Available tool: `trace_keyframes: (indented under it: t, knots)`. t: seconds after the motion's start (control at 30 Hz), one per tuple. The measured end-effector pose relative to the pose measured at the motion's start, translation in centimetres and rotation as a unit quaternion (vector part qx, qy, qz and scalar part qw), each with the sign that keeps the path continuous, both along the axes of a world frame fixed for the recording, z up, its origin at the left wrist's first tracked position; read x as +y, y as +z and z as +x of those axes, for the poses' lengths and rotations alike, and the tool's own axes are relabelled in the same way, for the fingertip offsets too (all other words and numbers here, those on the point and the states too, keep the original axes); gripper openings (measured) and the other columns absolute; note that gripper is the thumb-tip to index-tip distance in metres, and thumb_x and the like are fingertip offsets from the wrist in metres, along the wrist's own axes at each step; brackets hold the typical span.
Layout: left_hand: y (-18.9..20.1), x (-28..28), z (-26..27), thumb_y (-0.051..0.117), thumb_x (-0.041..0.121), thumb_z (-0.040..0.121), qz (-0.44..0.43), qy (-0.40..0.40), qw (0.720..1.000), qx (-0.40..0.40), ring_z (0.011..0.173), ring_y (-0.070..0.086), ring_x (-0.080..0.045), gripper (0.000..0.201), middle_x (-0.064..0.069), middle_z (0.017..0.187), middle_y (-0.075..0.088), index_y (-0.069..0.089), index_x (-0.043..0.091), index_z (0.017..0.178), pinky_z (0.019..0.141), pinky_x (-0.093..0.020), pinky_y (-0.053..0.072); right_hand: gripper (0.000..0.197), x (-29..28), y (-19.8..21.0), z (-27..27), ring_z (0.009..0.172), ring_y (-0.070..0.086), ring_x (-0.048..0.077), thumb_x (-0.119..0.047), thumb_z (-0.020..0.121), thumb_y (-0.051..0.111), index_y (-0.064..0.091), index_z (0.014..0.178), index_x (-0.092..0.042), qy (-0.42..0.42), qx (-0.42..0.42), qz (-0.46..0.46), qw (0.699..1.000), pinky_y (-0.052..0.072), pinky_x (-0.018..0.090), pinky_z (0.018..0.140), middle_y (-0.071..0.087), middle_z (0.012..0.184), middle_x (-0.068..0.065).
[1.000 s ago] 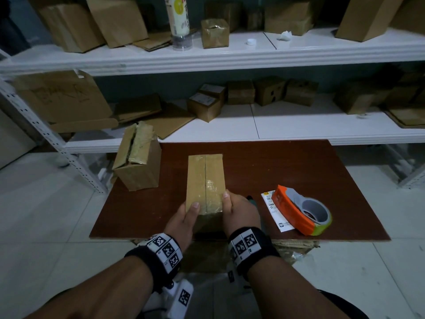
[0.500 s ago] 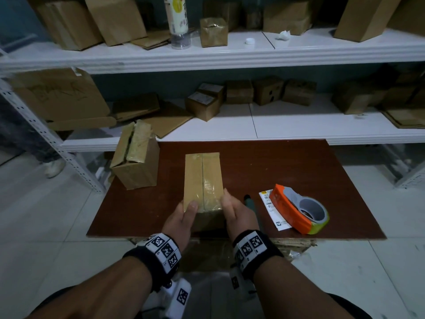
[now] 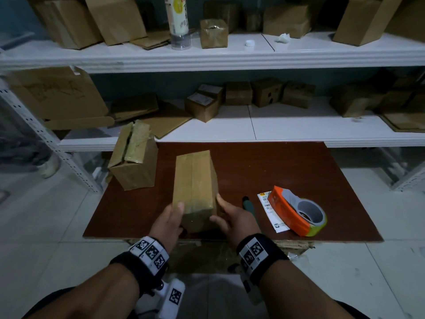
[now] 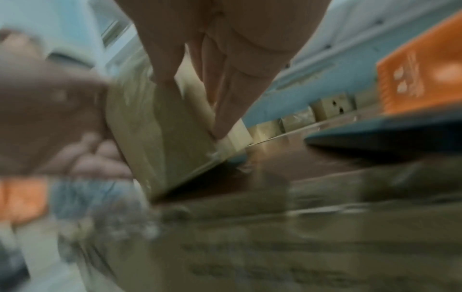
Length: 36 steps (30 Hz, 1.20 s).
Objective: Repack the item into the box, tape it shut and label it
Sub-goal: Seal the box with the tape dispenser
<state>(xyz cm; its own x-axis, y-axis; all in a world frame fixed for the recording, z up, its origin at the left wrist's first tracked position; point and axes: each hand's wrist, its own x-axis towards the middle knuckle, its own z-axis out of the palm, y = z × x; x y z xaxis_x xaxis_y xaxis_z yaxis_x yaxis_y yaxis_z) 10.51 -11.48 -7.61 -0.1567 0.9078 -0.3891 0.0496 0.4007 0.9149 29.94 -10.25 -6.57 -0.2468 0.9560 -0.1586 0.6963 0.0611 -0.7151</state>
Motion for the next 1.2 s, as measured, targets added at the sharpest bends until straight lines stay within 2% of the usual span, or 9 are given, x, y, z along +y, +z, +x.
trace_keyframes:
  t: [0.13, 0.3, 0.37, 0.5, 0.63, 0.73, 0.97, 1.13, 1.2]
  knots:
    - [0.5, 0.3, -1.1, 0.038, 0.023, 0.107, -0.029, 0.123, 0.979, -0.163, 0.111, 0.061, -0.039, 0.029, -0.026, 0.127, 0.057, 0.051, 0.009, 0.128, 0.096, -0.049, 0.046, 0.057, 0.0, -0.6, -0.4, 0.138, 0.044, 0.015, -0.045, 0.094, 0.061, 0.05, 0.145, -0.021, -0.036, 0.033, 0.024, 0.999, 0.034, 0.029, 0.115, 0.044, 0.154, 0.001]
    - [1.1, 0.5, -3.0, 0.043, 0.009, 0.105, -0.022, 0.099, 0.99, -0.101, 0.111, 0.063, -0.031, 0.038, -0.013, 0.123, 0.062, 0.051, 0.026, 0.138, 0.101, -0.052, 0.049, 0.068, 0.3, -0.5, -0.9, 0.13, 0.05, 0.016, -0.043, 0.093, 0.063, 0.035, 0.153, -0.027, -0.084, 0.082, -0.04, 0.992, 0.042, 0.033, 0.109, 0.048, 0.148, -0.001]
    - [1.2, 1.1, -3.1, 0.047, 0.029, 0.104, -0.012, 0.063, 0.998, 0.0, 0.114, 0.062, -0.031, 0.029, -0.011, 0.127, 0.064, 0.061, 0.023, 0.129, 0.103, -0.051, 0.048, 0.066, 0.4, -0.3, -1.0, 0.122, 0.056, 0.012, -0.039, 0.093, 0.065, 0.037, 0.151, -0.027, -0.102, 0.094, -0.042, 0.989, 0.047, 0.028, 0.103, 0.055, 0.142, -0.004]
    - [0.9, 2.8, -2.7, 0.047, 0.085, 0.074, -0.037, -0.01, 0.994, 0.099, 0.117, 0.06, -0.031, 0.084, -0.006, 0.121, 0.067, 0.068, 0.017, 0.117, 0.107, -0.049, 0.042, 0.065, 0.7, -0.3, -0.6, 0.118, 0.056, 0.009, -0.039, 0.092, 0.067, 0.04, 0.15, -0.028, -0.115, 0.079, -0.023, 0.99, 0.046, 0.022, 0.098, 0.056, 0.14, -0.005]
    - [1.6, 3.4, -1.8, 0.049, 0.046, 0.1, -0.003, -0.012, 0.989, 0.145, 0.111, 0.06, -0.027, 0.045, -0.004, 0.119, 0.067, 0.068, 0.012, 0.123, 0.1, -0.037, 0.043, 0.061, 1.0, -0.1, 0.2, 0.108, 0.053, 0.002, -0.04, 0.093, 0.064, 0.042, 0.149, -0.031, -0.105, 0.062, -0.013, 0.992, 0.042, 0.019, 0.095, 0.058, 0.136, -0.007]
    - [0.9, 3.6, -2.0, 0.055, 0.039, 0.099, -0.028, 0.026, 0.997, 0.072, 0.107, 0.062, -0.032, 0.028, -0.009, 0.115, 0.068, 0.068, 0.019, 0.113, 0.1, -0.051, 0.05, 0.053, 1.1, -0.1, 0.8, 0.122, 0.055, 0.01, -0.045, 0.094, 0.061, 0.049, 0.144, -0.03, -0.085, 0.047, -0.051, 0.994, 0.044, 0.028, 0.105, 0.059, 0.137, -0.006]
    - [1.3, 4.1, -1.4, 0.062, 0.028, 0.097, -0.068, 0.065, 0.996, -0.004, 0.108, 0.061, -0.038, 0.01, -0.014, 0.114, 0.066, 0.067, 0.021, 0.093, 0.097, -0.054, 0.051, 0.04, 0.9, 0.9, 2.9, 0.118, 0.059, 0.013, -0.045, 0.098, 0.053, 0.062, 0.132, -0.026, -0.095, -0.009, -0.023, 0.995, 0.046, 0.028, 0.099, 0.065, 0.129, -0.005]
    - [3.6, 2.9, -0.3, 0.058, 0.041, 0.097, 0.04, 0.043, 0.966, 0.253, 0.125, 0.054, -0.027, 0.043, -0.003, 0.138, 0.056, 0.06, 0.018, 0.133, 0.106, -0.042, 0.042, 0.017, 1.5, 1.8, 7.6, 0.092, 0.064, 0.014, -0.041, 0.092, 0.065, 0.069, 0.1, -0.026, -0.242, -0.014, 0.027, 0.97, 0.046, 0.026, 0.076, 0.064, 0.087, -0.012]
    - [5.1, 2.0, 0.8, 0.061, 0.04, 0.094, 0.136, 0.04, 0.934, 0.328, 0.117, 0.056, -0.021, 0.038, 0.002, 0.13, 0.056, 0.061, 0.024, 0.129, 0.098, -0.042, 0.049, 0.016, 1.5, 2.1, 10.0, 0.085, 0.065, 0.021, -0.043, 0.087, 0.069, 0.064, 0.09, -0.028, -0.313, -0.03, 0.027, 0.949, 0.048, 0.029, 0.072, 0.064, 0.084, -0.007]
